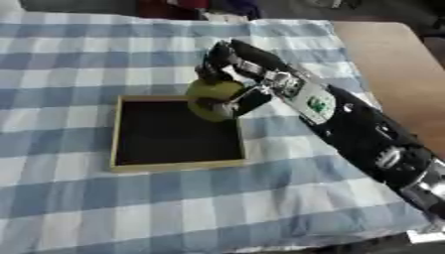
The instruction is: Pick up objects on the table and place them in the box.
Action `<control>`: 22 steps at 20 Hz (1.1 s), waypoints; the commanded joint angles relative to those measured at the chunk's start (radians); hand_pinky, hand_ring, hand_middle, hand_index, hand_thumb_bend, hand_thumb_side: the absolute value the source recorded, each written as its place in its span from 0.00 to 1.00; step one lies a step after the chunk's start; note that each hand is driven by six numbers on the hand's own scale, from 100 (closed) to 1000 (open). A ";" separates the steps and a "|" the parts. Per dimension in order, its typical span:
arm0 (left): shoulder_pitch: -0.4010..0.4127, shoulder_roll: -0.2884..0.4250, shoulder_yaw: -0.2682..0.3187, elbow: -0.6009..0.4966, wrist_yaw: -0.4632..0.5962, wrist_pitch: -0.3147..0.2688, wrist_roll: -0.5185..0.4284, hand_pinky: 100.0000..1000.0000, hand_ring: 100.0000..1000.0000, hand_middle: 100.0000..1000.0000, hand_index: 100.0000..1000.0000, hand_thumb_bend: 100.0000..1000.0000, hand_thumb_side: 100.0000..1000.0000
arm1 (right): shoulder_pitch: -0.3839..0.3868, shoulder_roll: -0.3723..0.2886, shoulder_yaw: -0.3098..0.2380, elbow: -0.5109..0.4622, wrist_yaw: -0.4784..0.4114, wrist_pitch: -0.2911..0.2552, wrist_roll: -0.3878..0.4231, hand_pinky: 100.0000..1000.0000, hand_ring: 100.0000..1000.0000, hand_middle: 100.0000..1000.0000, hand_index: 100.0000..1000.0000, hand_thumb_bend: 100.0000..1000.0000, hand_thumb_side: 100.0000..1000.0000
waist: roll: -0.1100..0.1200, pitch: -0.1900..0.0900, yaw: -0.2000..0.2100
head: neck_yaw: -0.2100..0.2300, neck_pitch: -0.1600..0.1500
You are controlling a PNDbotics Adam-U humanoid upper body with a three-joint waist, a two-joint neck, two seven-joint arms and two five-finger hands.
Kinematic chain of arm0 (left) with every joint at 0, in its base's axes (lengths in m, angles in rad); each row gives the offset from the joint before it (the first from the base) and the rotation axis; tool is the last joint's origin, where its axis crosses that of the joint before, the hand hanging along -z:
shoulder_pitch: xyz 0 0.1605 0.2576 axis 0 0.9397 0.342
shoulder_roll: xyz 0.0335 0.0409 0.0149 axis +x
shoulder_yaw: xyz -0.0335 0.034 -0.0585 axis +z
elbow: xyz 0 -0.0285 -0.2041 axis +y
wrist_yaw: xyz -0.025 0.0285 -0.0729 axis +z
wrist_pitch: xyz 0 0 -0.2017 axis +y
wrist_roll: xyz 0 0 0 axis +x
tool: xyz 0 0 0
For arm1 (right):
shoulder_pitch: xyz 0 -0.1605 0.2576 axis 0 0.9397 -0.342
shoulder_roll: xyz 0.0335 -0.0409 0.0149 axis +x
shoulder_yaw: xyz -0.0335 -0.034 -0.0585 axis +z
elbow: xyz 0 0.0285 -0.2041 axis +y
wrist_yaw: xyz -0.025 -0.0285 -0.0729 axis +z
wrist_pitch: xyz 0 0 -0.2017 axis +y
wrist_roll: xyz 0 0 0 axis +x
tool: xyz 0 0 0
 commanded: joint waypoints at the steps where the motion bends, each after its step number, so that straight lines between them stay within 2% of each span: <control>1: -0.010 0.012 0.011 -0.020 0.003 0.002 0.002 0.59 0.42 0.64 0.78 0.00 0.53 | -0.025 0.007 -0.015 0.011 0.037 0.013 0.014 0.50 0.21 0.12 0.38 0.00 0.00 | 0.004 -0.014 0.004 | -0.005 0.003; 7: -0.012 0.012 0.011 -0.020 0.003 0.002 0.002 0.59 0.42 0.64 0.78 0.00 0.53 | -0.028 0.024 -0.013 0.026 0.069 0.024 0.034 0.51 0.23 0.13 0.39 0.00 0.00 | 0.003 -0.013 0.006 | -0.005 0.002; 8: -0.013 0.012 0.011 -0.020 0.003 0.002 0.003 0.59 0.42 0.64 0.78 0.00 0.53 | -0.025 0.022 -0.009 0.030 0.072 0.026 0.036 0.56 0.32 0.23 0.45 0.00 0.00 | 0.002 -0.012 0.009 | -0.006 0.000; 9: -0.014 0.011 0.011 -0.020 0.004 0.002 0.003 0.59 0.42 0.64 0.78 0.00 0.53 | -0.020 0.022 0.000 0.040 0.082 0.035 0.045 0.57 0.34 0.25 0.46 0.01 0.00 | 0.002 -0.011 0.012 | -0.008 -0.002; 10: -0.014 0.011 0.012 -0.020 0.004 0.003 0.004 0.59 0.42 0.64 0.78 0.00 0.53 | -0.018 0.023 0.005 0.044 0.094 0.045 0.057 0.60 0.41 0.32 0.50 0.07 0.00 | 0.002 -0.010 0.014 | -0.008 -0.003; 11: -0.014 0.010 0.012 -0.020 0.004 0.003 0.004 0.59 0.42 0.64 0.78 0.00 0.53 | -0.016 0.022 0.007 0.042 0.108 0.057 0.071 0.61 0.43 0.35 0.52 0.12 0.00 | 0.002 -0.010 0.014 | -0.008 -0.003; 12: -0.014 0.010 0.012 -0.020 0.003 0.003 0.005 0.59 0.42 0.64 0.78 0.00 0.53 | -0.015 0.021 0.006 0.037 0.124 0.066 0.086 0.66 0.54 0.45 0.61 0.31 0.00 | 0.002 -0.010 0.013 | -0.007 -0.002; 13: -0.014 0.010 0.012 -0.020 0.003 0.003 0.004 0.59 0.42 0.64 0.78 0.00 0.53 | -0.015 0.019 0.003 0.030 0.139 0.075 0.101 0.66 0.57 0.47 0.63 0.32 0.00 | 0.002 -0.010 0.012 | -0.006 -0.003; 15: -0.013 0.010 0.013 -0.020 0.002 0.004 0.005 0.59 0.42 0.64 0.78 0.00 0.53 | -0.017 0.015 -0.008 0.012 0.170 0.087 0.119 0.70 0.68 0.56 0.71 0.33 0.00 | 0.002 -0.010 0.011 | -0.005 -0.003; 16: -0.013 0.010 0.013 -0.020 0.002 0.004 0.005 0.59 0.42 0.64 0.78 0.00 0.53 | -0.018 0.012 -0.014 0.004 0.186 0.091 0.118 0.72 0.72 0.61 0.74 0.32 0.07 | 0.003 -0.011 0.010 | -0.004 -0.003; 18: -0.012 0.010 0.014 -0.020 0.001 0.004 0.006 0.59 0.42 0.64 0.78 0.00 0.53 | -0.019 0.007 -0.024 -0.012 0.217 0.095 0.098 0.74 0.76 0.65 0.76 0.38 0.13 | 0.002 -0.011 0.008 | -0.004 -0.003; 22: -0.011 0.010 0.015 -0.020 0.000 0.006 0.007 0.59 0.42 0.64 0.78 0.00 0.53 | -0.019 0.001 -0.029 -0.024 0.277 0.099 0.041 0.74 0.77 0.68 0.77 0.37 0.14 | 0.001 -0.010 0.005 | -0.004 -0.001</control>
